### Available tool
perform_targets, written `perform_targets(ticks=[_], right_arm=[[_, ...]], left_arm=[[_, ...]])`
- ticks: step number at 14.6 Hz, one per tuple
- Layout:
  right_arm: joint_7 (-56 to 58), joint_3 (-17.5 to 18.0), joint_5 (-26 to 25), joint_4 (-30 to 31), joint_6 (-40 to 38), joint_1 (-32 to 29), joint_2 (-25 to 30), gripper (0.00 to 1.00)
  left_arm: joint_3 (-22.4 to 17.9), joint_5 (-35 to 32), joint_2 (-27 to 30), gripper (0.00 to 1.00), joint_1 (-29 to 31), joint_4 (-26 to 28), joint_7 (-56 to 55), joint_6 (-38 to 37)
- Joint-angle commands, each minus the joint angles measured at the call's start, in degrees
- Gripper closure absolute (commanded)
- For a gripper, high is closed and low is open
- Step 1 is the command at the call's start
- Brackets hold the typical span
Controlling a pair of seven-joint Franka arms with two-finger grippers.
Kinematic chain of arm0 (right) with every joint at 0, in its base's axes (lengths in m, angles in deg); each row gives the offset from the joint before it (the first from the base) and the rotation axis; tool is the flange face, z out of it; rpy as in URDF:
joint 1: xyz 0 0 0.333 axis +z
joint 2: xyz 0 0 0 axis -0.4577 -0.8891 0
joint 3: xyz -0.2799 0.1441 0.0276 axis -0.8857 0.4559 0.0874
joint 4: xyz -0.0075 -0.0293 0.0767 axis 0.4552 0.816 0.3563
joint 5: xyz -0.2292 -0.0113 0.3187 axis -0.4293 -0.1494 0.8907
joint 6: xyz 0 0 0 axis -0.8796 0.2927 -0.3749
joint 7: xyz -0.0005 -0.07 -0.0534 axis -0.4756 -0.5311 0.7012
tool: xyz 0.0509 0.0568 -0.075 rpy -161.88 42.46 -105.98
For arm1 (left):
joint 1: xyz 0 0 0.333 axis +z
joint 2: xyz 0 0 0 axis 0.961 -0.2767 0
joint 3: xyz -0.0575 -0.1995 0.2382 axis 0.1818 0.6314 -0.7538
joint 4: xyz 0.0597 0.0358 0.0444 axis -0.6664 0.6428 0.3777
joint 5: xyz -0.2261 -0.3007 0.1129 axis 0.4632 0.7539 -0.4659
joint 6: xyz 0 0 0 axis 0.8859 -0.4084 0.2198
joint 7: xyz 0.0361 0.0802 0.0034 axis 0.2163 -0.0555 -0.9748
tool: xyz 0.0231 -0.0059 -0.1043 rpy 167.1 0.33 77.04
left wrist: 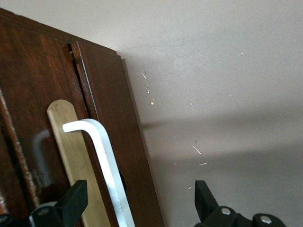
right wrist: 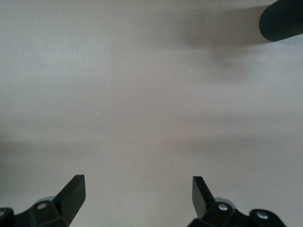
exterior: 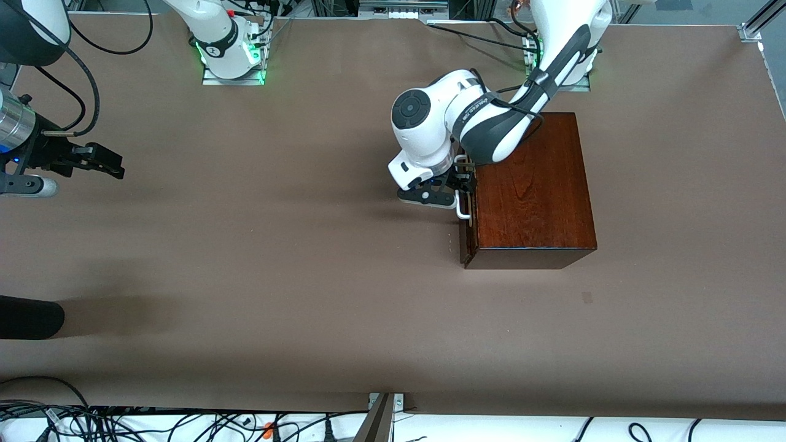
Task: Open drawer, take yellow block, close drawer
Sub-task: 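Pull the drawer open by its handle with the left gripper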
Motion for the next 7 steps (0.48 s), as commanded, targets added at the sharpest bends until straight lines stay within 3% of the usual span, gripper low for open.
perform_targets(ticks=[1, 7], right_arm=[[-0.10, -0.13, 0.78, -0.22, 0.02, 0.15, 0.23, 0.00], [-0.10, -0.13, 0.87, -0.22, 0.28, 0.15, 0.15, 0.00]], left_arm=[[0.22, -1.73, -1.16, 0.00, -0.16, 0.13, -1.60, 0.73], [0.40, -1.56, -1.95, 0.00, -2.45, 0.13, -6.34, 1.26]])
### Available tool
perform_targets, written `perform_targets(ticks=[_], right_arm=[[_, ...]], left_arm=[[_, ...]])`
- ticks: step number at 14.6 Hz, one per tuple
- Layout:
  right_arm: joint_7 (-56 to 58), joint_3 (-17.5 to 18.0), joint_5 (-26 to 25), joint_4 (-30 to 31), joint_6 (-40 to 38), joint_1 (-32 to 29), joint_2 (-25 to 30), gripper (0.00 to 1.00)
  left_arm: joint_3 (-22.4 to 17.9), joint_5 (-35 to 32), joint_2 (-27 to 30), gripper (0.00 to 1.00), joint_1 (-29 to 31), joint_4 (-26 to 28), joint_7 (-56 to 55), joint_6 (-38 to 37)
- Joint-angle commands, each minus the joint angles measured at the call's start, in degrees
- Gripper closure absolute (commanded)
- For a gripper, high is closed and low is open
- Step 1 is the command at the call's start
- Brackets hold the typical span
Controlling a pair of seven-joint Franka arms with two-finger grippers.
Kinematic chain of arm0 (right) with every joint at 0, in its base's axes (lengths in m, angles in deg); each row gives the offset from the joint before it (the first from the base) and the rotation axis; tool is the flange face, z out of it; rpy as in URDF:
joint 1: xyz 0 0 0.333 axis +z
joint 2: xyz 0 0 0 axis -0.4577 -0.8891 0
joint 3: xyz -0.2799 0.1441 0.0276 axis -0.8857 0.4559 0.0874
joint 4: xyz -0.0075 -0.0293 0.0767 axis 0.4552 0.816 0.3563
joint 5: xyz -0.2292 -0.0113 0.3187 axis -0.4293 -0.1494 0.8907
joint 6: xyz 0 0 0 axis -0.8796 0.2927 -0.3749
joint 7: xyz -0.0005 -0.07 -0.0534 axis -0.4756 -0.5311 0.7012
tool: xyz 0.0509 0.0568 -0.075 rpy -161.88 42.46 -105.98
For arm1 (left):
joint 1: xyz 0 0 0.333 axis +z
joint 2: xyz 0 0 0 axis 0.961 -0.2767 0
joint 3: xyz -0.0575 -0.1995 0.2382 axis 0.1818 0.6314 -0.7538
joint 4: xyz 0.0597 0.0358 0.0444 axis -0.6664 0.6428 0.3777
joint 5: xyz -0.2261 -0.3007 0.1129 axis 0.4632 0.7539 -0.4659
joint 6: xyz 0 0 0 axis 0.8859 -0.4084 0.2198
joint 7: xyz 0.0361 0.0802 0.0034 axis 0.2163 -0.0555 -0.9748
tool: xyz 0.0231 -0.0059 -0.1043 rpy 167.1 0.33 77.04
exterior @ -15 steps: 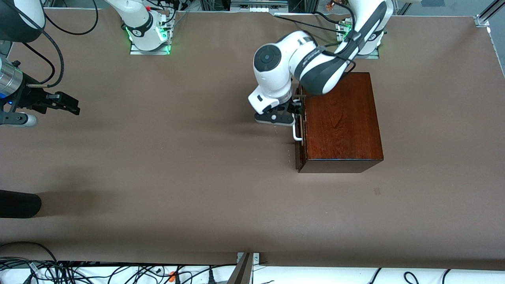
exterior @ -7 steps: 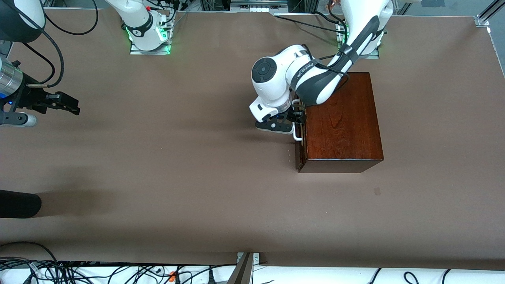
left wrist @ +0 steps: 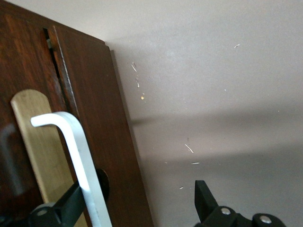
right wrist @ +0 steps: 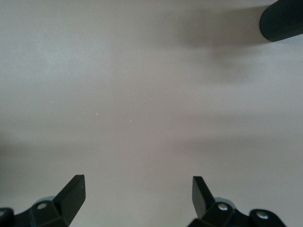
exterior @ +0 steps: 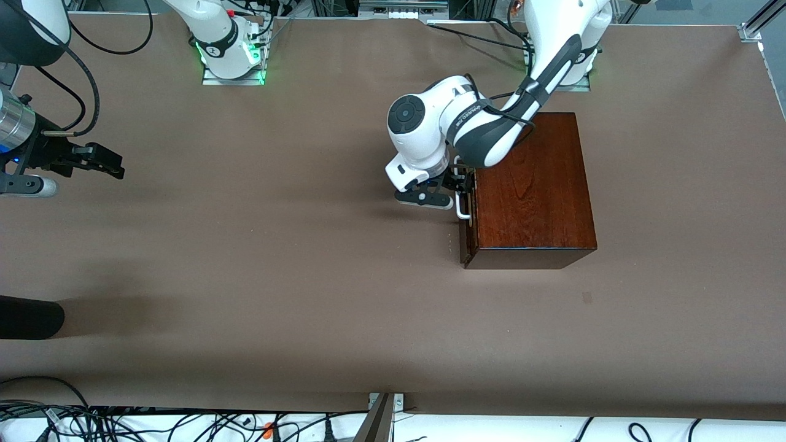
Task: Open drawer, take yellow block, close drawer
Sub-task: 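Pull the drawer open by its handle with the left gripper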
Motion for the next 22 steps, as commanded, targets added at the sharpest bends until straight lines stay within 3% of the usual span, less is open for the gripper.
perform_targets(ticks=[1, 15, 22], right_arm=[[-0.10, -0.13, 0.79, -0.22, 0.31, 0.15, 0.15, 0.00], [-0.10, -0.13, 0.78, -0.22, 0.31, 0.15, 0.15, 0.00], [-0.10, -0.13, 0.78, -0.22, 0.31, 0.15, 0.15, 0.00]], left_arm=[[0.14, -1.28, -0.48, 0.00, -1.49, -0.09, -3.49, 0.29], [0.32, -0.14, -0.48, 0.00, -2.11, 0.78, -3.84, -1.82], [0.32, 4.26, -1.88, 0.00, -3.33, -0.53, -4.45, 5.20]])
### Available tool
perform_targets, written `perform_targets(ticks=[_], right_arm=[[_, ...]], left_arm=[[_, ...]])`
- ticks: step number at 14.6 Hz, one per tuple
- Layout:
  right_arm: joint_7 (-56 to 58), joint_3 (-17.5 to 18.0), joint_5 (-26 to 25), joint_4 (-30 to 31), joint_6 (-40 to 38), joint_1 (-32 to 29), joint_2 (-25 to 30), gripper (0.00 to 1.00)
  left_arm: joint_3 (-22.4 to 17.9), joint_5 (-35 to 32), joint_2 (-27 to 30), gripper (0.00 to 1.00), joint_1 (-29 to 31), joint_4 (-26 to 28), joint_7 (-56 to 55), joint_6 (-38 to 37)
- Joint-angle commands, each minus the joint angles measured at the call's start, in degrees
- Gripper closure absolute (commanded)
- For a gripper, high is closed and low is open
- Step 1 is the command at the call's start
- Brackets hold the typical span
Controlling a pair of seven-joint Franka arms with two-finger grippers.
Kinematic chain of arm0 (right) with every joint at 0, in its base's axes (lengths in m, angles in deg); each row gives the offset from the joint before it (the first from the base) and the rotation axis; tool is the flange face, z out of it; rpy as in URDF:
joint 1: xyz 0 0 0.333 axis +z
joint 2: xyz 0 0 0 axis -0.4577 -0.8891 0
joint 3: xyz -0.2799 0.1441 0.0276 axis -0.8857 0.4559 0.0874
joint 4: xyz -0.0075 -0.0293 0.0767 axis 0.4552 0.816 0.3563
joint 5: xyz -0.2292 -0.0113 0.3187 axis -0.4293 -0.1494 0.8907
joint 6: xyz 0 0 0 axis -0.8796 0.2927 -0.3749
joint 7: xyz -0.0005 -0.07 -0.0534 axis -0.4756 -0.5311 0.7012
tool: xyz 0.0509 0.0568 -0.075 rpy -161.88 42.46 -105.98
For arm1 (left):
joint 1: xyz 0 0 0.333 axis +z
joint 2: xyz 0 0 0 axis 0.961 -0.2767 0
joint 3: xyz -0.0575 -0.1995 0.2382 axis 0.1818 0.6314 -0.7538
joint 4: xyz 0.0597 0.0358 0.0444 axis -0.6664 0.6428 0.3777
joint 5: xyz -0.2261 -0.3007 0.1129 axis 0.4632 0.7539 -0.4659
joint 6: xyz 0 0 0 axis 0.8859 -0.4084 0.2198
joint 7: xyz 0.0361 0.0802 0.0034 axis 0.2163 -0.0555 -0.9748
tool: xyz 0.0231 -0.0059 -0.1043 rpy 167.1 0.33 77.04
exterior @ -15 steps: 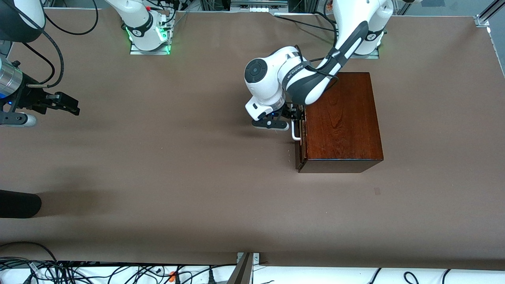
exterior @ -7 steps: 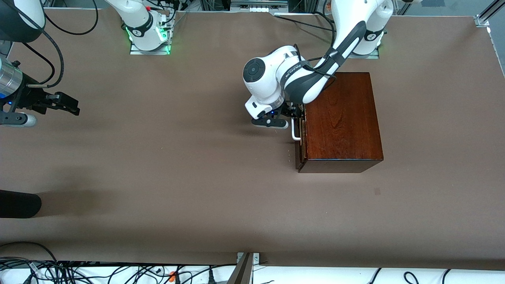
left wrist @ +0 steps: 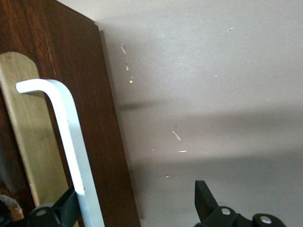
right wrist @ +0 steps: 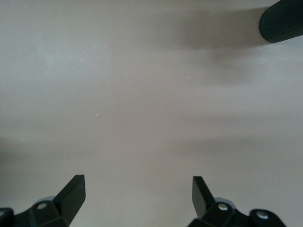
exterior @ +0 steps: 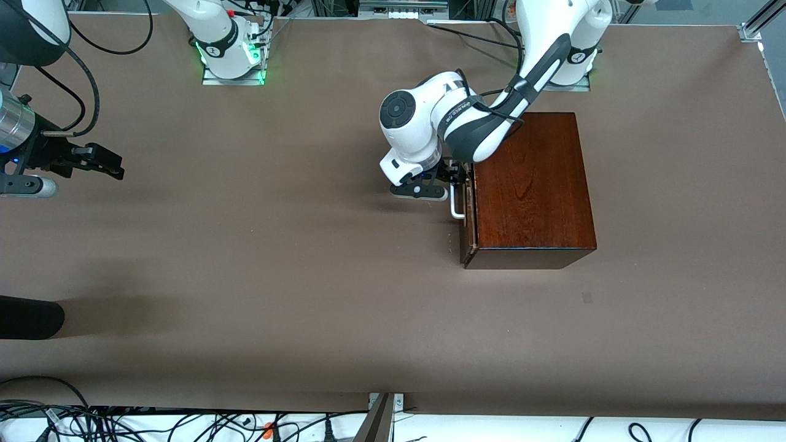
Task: Open drawer, take yellow block, close drawer
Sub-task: 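Pull the drawer open by its handle with the left gripper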
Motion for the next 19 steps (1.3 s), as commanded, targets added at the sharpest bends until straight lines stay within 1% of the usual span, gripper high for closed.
perform_targets(ticks=[1, 5, 7, 10, 13, 15, 19], right_arm=[[-0.10, -0.13, 0.78, -0.13, 0.08, 0.15, 0.24, 0.00], [-0.10, -0.13, 0.78, -0.22, 0.08, 0.15, 0.24, 0.00], [-0.10, -0.13, 0.78, -0.22, 0.08, 0.15, 0.24, 0.00], [-0.10, -0.13, 0.78, -0.22, 0.08, 0.15, 0.32, 0.00], [-0.10, -0.13, 0.70, -0.22, 0.08, 0.15, 0.50, 0.00], [-0.10, -0.13, 0.61, -0.22, 0.08, 0.15, 0.50, 0.00], [0.43, -0.13, 0.70, -0.22, 0.17, 0.15, 0.50, 0.00]], left_arm=[[0.53, 3.14, -2.29, 0.00, -2.14, -1.67, -2.45, 5.59], [0.53, 3.68, -4.66, 0.00, -3.46, -5.88, -3.25, 6.66], [0.44, 6.04, -5.80, 0.00, -4.51, -8.17, -3.86, 6.66], [0.44, 6.40, -6.07, 0.00, -4.69, -8.61, -3.77, 6.66], [0.44, 6.58, -6.68, 0.00, -5.04, -10.54, -3.77, 6.66], [0.44, 6.49, -7.91, 0.00, -6.26, -12.82, -4.38, 6.66], [0.44, 6.58, -8.18, 0.00, -6.45, -13.45, -4.48, 6.66]])
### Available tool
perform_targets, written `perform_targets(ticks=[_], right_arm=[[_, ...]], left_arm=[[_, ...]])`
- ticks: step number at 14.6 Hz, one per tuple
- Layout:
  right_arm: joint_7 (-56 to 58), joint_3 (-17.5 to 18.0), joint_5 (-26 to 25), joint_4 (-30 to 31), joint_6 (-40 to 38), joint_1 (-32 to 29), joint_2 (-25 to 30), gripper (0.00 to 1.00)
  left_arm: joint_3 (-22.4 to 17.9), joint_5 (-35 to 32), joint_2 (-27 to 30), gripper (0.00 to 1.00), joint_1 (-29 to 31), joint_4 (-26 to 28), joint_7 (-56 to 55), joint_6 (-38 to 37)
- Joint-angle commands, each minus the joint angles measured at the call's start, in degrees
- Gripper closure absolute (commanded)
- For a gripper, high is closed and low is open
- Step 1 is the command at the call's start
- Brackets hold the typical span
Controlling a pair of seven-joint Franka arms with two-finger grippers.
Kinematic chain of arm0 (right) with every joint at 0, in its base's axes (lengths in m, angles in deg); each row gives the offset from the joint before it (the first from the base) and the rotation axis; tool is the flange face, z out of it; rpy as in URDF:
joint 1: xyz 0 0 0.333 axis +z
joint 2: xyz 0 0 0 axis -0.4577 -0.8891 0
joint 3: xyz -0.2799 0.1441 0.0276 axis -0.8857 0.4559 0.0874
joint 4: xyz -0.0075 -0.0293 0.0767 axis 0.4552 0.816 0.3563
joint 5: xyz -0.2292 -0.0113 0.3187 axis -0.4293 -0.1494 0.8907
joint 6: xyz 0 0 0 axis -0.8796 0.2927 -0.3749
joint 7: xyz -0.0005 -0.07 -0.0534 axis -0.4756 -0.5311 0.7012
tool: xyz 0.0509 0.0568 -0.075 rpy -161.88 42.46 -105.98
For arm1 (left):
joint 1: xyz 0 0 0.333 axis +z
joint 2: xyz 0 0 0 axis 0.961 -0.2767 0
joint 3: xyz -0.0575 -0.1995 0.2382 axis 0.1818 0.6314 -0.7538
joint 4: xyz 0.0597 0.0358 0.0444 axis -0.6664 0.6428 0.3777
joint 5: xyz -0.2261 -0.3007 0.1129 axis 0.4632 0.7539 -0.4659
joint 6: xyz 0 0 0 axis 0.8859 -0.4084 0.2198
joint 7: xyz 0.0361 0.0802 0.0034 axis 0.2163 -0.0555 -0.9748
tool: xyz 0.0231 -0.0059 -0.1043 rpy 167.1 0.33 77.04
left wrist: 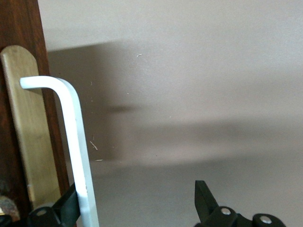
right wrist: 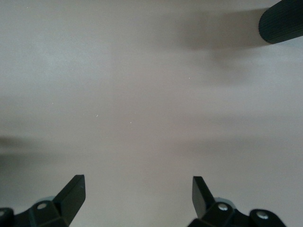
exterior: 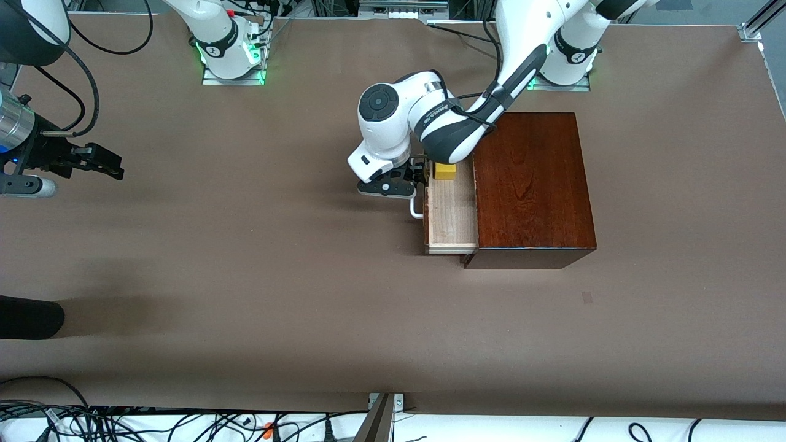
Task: Open drawer, take yellow block, close drawer
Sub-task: 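Pull the drawer open by its handle with the left gripper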
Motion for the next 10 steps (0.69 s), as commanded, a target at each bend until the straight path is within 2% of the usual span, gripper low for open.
perform_targets(ticks=[1, 10], right_arm=[[0.43, -0.13, 0.87, -0.16, 0.22, 0.15, 0.59, 0.00], [-0.01, -0.04, 0.08, -0.86, 0.13, 0.15, 0.94, 0.00]], left_arm=[[0.58, 1.79, -2.06, 0.00, -1.64, -4.26, -0.75, 0.77], [0.58, 1.62, -1.62, 0.00, -1.55, -4.53, -0.66, 0.07]])
